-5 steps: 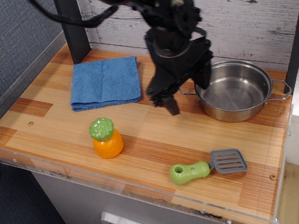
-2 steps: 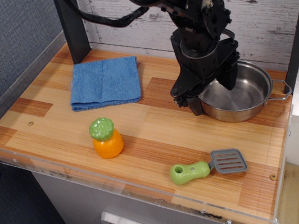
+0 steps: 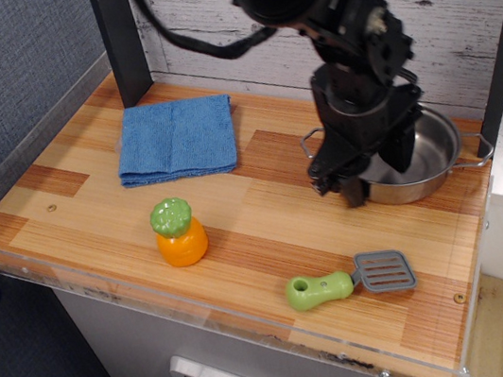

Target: Take the stainless steel pot and put it on the blue towel

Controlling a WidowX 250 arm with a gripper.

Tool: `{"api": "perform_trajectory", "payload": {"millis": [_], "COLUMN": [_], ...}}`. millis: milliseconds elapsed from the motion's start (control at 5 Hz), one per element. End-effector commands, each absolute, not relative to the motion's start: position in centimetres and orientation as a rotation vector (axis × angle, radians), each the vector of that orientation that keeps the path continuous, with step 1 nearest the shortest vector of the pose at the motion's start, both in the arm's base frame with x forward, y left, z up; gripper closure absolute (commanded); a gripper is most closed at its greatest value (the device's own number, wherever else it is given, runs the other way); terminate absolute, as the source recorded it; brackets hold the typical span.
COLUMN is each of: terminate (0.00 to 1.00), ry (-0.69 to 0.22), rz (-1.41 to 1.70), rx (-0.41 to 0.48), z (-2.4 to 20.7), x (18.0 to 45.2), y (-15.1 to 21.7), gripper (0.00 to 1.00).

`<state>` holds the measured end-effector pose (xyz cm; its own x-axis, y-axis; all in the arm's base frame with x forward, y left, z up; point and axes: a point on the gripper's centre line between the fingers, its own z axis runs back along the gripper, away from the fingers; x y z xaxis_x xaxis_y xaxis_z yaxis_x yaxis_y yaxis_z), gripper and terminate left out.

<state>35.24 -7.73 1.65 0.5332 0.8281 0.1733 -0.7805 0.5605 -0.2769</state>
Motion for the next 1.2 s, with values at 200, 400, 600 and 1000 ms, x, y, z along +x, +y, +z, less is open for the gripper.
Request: {"api": "perform_trajectory", "payload": {"millis": [200, 400, 600, 1000], "terminate": [0.0, 0.0, 0.0, 0.0], "ry": [-0.313, -0.327, -0.36, -0.407], "rz": [0.952, 0.928, 0.807, 0.687], "rx": [-0.128, -0.141, -0.159, -0.181], "z": [2.9, 4.2, 6.8, 11.3], "x": [35.0, 34.7, 34.5, 32.5], "y": [-8.0, -7.9, -7.3, -5.4], "gripper": [1.0, 1.0, 1.0, 1.0]}}
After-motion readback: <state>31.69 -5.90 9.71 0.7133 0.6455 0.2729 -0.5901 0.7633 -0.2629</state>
